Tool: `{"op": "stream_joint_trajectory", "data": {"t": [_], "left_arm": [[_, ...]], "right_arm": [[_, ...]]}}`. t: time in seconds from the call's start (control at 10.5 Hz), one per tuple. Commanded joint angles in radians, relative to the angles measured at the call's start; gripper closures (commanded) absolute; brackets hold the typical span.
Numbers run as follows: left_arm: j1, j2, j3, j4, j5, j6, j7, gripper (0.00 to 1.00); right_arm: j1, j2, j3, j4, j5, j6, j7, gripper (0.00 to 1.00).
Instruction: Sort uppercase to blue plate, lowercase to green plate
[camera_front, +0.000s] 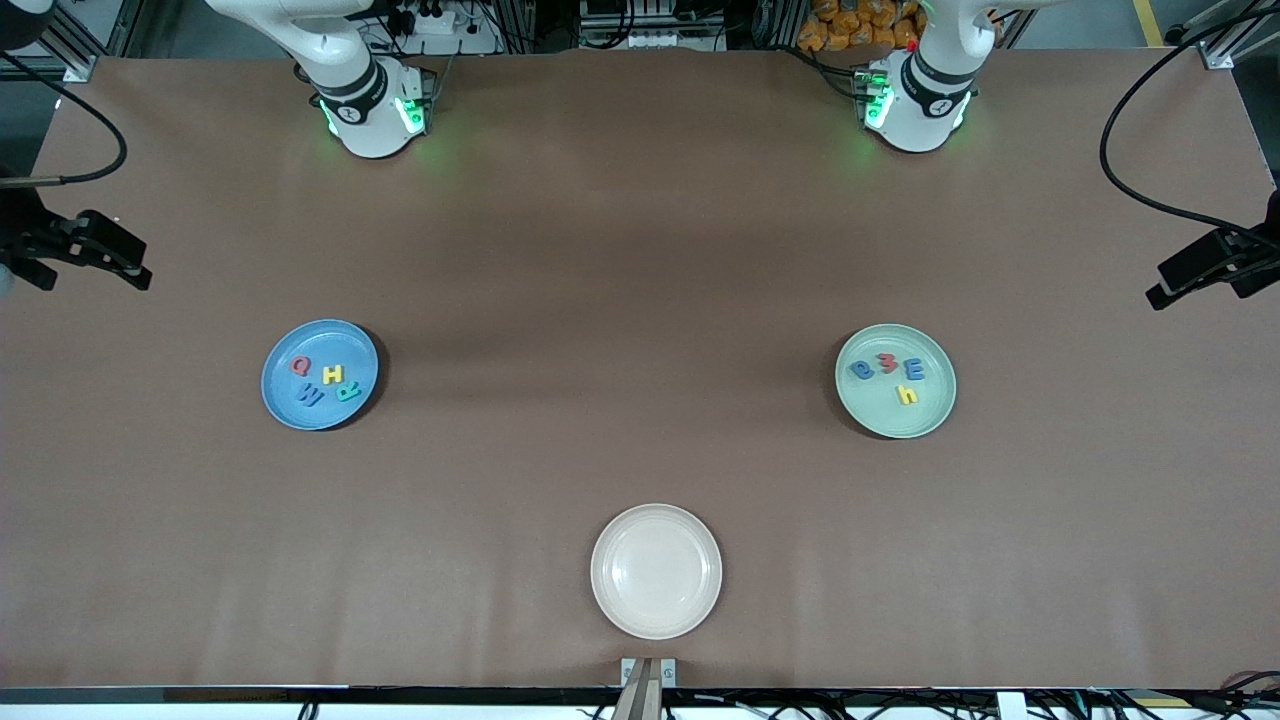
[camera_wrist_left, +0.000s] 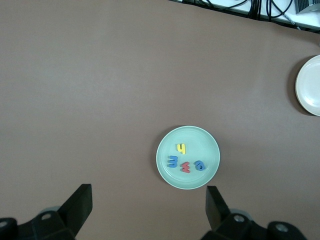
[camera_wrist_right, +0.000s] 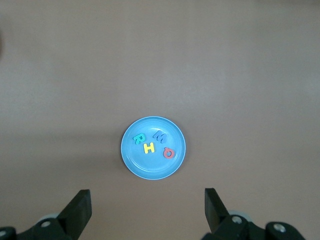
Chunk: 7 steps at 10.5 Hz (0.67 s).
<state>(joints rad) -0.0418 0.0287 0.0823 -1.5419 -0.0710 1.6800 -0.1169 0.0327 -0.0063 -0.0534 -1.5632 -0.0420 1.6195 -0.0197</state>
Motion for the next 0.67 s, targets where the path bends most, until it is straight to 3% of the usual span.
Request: {"op": "stream_joint_trajectory", "data": {"t": [0.0,0.57], "left_arm": [[0.005,0.002,0.005,0.02,-0.026,-0.026,0.032,0.0],[0.003,0.01,0.002,0.017,-0.024,-0.034,0.034,0.0]], "right_arm": [[-0.033,-0.027,0.007,-0.001,0.002,-0.009,0.001,0.0],[-0.025,-0.038,0.015,-0.003,0.034,0.037,0.007,0.0]]}}
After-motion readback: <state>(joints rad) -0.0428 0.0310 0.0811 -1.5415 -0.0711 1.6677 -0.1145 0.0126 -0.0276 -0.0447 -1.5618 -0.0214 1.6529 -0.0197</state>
